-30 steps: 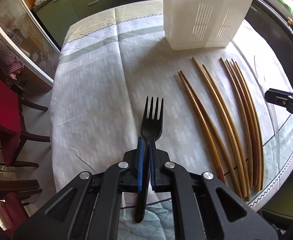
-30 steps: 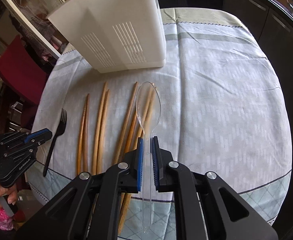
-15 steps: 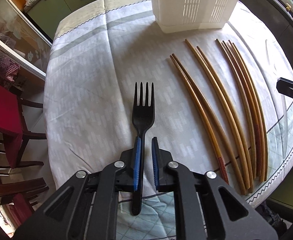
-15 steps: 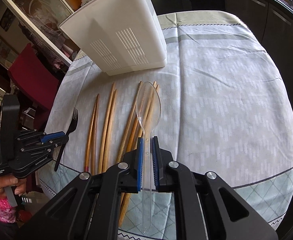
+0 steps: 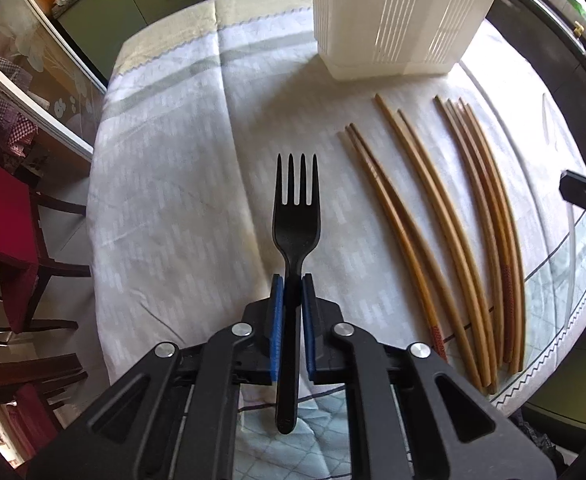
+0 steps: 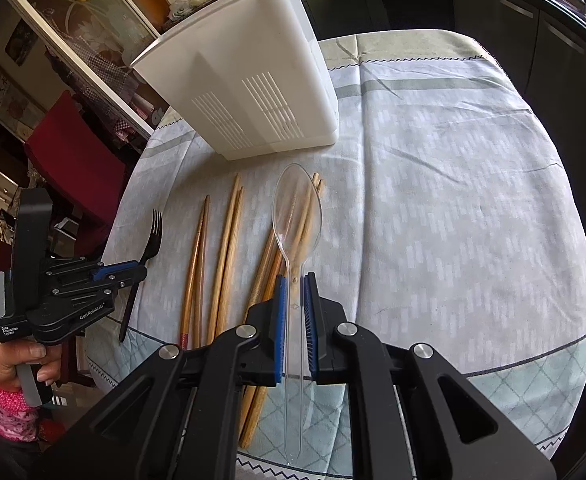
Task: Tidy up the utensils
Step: 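Lift the fork with the left gripper while the right gripper lifts the spoon, then carry the fork over the white holder and open the left gripper while the right gripper carries the spoon over, then open the right gripper to drop the spoon into the holder while the left gripper withdraws, then lower the left gripper onto one wooden chopstick and close it while the right gripper moves to the chopsticks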
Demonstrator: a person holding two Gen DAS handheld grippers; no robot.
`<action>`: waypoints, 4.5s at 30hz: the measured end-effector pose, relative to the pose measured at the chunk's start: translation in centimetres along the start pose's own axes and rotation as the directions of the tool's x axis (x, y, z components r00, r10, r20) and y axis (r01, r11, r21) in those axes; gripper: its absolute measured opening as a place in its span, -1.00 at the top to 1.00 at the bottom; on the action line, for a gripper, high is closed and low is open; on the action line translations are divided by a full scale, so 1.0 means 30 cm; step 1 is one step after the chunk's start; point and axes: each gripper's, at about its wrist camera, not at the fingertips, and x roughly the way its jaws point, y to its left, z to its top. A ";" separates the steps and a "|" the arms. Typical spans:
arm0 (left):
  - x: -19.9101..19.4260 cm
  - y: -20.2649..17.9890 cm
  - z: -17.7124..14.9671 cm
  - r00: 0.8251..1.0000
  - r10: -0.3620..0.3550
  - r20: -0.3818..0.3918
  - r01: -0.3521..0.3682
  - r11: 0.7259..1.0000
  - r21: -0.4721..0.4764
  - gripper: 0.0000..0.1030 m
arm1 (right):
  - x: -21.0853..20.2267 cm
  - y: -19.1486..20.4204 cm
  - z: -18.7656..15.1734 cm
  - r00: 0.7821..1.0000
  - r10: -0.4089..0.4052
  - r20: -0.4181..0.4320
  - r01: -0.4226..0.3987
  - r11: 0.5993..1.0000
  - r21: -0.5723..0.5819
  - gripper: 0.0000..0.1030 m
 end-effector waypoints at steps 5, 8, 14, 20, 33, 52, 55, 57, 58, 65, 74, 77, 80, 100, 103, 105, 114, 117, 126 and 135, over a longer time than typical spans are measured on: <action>-0.205 0.010 0.032 0.975 -0.059 0.215 0.069 0.997 -0.039 0.83 | -0.058 -0.002 0.010 0.998 0.018 0.060 -0.018 1.000 0.003 0.81; -0.365 0.005 0.062 0.913 -0.099 0.396 0.131 0.990 -0.053 0.83 | -0.102 0.001 0.018 0.994 0.027 0.109 -0.028 1.000 -0.001 0.81; -0.577 -0.017 0.215 0.678 -0.130 0.723 0.237 0.970 -0.048 0.82 | -0.159 -0.006 0.017 0.984 0.033 0.177 -0.032 0.999 -0.008 0.81; -0.551 -0.087 0.400 0.526 -0.112 0.843 0.269 0.962 -0.039 0.82 | -0.182 -0.045 0.010 0.977 0.030 0.212 -0.032 0.999 0.005 0.81; -0.312 -0.145 0.441 0.578 -0.030 0.816 0.157 0.985 -0.075 0.82 | -0.220 -0.052 0.030 0.963 0.040 0.268 -0.038 0.999 -0.012 0.81; -0.314 -0.038 0.105 0.466 0.045 0.884 0.221 0.961 -0.165 0.19 | -0.408 0.237 0.478 0.741 0.014 0.672 0.071 0.992 -0.100 0.81; -0.294 -0.047 0.038 0.384 0.111 0.916 0.148 0.972 -0.180 0.17 | -0.368 0.264 0.563 0.708 -0.012 0.706 0.113 0.989 -0.096 0.81; -0.265 -0.049 -0.005 0.320 0.180 0.930 0.092 0.971 -0.219 0.15 | -0.325 0.273 0.609 0.695 -0.040 0.718 0.141 0.987 -0.082 0.81; -0.244 -0.050 -0.021 0.294 0.219 0.930 0.063 0.967 -0.248 0.09 | -0.299 0.271 0.628 0.697 -0.049 0.715 0.145 0.987 -0.074 0.81; -0.235 0.066 -0.004 0.360 0.244 0.900 0.142 0.939 -0.312 -0.12 | -0.131 0.228 0.668 0.718 -0.073 0.692 0.137 0.990 -0.037 0.81; -0.206 0.125 0.015 0.432 0.233 0.871 0.197 0.918 -0.343 -0.12 | -0.076 0.214 0.517 0.694 -0.072 0.717 0.173 0.982 -0.069 0.79; -0.199 0.110 0.019 0.442 0.229 0.867 0.178 0.925 -0.335 -0.13 | -0.064 0.209 0.473 0.709 -0.075 0.701 0.180 0.981 -0.077 0.79; -0.198 0.098 0.034 0.459 0.225 0.860 0.160 0.931 -0.329 -0.14 | -0.070 0.190 0.428 0.720 -0.066 0.691 0.169 0.982 -0.082 0.78; 0.095 -0.022 0.094 0.978 -0.095 0.185 0.146 0.947 -0.287 0.19 | -0.134 -0.143 -0.065 0.881 -0.045 0.471 0.013 0.997 0.072 0.47; 0.092 -0.051 0.069 0.986 -0.070 0.151 0.109 0.958 -0.267 0.27 | -0.130 -0.160 -0.084 0.889 -0.044 0.456 0.016 0.998 0.065 0.47; 0.090 -0.062 0.060 0.988 -0.069 0.135 0.103 0.960 -0.260 0.31 | -0.134 -0.161 -0.088 0.892 -0.037 0.450 0.013 0.998 0.057 0.47; 0.050 -0.108 0.046 0.989 -0.097 0.113 0.122 0.964 -0.236 0.31 | -0.155 -0.138 -0.064 0.897 -0.020 0.441 0.000 0.999 0.047 0.47; 0.063 -0.115 0.053 0.992 -0.092 0.088 0.110 0.968 -0.225 0.31 | -0.161 -0.140 -0.066 0.898 -0.016 0.440 -0.006 0.999 0.049 0.47; 0.069 -0.125 0.051 0.997 -0.048 0.056 0.059 0.979 -0.196 0.57 | -0.136 -0.124 -0.028 0.929 -0.034 0.368 0.027 0.999 0.025 0.32; 0.073 -0.071 0.058 0.999 -0.003 0.040 0.008 0.990 -0.144 0.85 | 0.069 -0.055 0.049 0.995 -0.026 0.097 0.029 0.999 -0.026 0.36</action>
